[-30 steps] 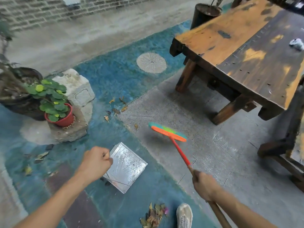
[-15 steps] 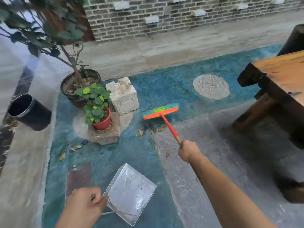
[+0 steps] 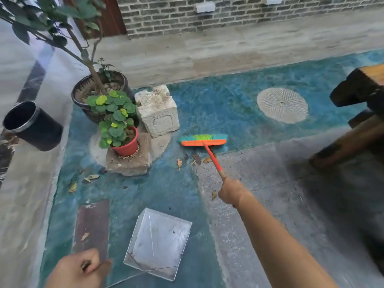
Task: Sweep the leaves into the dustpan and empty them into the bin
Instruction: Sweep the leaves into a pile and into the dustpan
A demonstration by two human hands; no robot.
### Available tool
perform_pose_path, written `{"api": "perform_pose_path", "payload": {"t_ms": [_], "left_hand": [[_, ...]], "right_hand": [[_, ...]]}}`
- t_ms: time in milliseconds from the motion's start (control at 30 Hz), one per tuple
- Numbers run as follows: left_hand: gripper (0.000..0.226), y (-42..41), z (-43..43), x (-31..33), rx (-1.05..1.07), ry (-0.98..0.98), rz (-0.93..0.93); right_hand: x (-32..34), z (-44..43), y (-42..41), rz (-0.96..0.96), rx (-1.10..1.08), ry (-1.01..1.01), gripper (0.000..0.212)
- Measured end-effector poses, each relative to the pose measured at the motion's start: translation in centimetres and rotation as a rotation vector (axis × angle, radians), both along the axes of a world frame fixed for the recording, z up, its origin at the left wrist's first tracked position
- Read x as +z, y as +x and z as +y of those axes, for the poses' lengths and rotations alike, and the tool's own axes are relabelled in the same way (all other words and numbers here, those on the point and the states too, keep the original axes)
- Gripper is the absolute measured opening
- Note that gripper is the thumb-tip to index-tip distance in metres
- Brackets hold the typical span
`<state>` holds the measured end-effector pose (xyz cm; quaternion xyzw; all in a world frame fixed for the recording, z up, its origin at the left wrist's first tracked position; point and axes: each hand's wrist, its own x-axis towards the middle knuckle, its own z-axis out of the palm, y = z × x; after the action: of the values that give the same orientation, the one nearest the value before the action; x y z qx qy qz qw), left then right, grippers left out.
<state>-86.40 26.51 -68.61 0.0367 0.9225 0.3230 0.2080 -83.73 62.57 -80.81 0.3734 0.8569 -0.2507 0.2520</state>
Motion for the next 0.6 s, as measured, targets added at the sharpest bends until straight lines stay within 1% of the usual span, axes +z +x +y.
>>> {"api": "perform_pose_path", "payload": {"t_ms": [33,100,167,233,300,367,400,433,467,500,533,600], "left_hand": [[0.066,0.0,0.1,0.2,0.0,-0.039,-0.026],[0.06,-0.2,0.8,1.0,-0.015,-0.101,-0.006],[0.054,-0.6,1.6,2.2,-0.049,-0.077,0.048],[0.051,-1.2,2.2,3.7,-0.081,-0.049,0.041],[0.046,-1.8,2.7,4.6,-0.1,-0.052,0.05],[0.028,-2.3,3.0,5.9,-0.126,-0.051,0.053],[0.018,-2.6,3.2,6.3,-0.134,-0.047,0.055],[0.013,-2.9,3.3,6.7,-0.135,-0.046,0.049],[0.015,-3.1,3.3,6.9,-0.136,-0.049,0.04],[0.02,-3.4,3.3,7.0,-0.142,-0.051,0.027],[0.03,-3.7,3.2,6.8,-0.143,-0.056,0.022],[0.047,-4.3,2.8,6.0,-0.135,-0.091,0.035]], "right_hand": [[0.3,-0.5,1.3,-0.016,0.016,0.0,0.07],[1.3,-1.0,4.1,-0.052,0.059,-0.032,0.073],[3.0,-1.0,5.1,-0.088,0.058,-0.048,0.071],[5.1,-1.5,6.5,-0.127,0.105,-0.051,0.069],[6.6,-1.9,7.8,-0.181,0.137,-0.09,0.076],[8.2,-1.9,9.1,-0.22,0.139,-0.133,0.079],[8.8,-1.9,9.7,-0.226,0.137,-0.129,0.076],[9.3,-1.7,10.1,-0.219,0.135,-0.101,0.068],[9.5,-1.5,10.3,-0.205,0.126,-0.053,0.055],[9.5,-1.1,10.4,-0.178,0.114,0.001,0.043],[9.5,-0.8,10.1,-0.15,0.104,0.028,0.034],[9.0,-0.4,8.7,-0.098,0.104,0.008,0.03]]}}
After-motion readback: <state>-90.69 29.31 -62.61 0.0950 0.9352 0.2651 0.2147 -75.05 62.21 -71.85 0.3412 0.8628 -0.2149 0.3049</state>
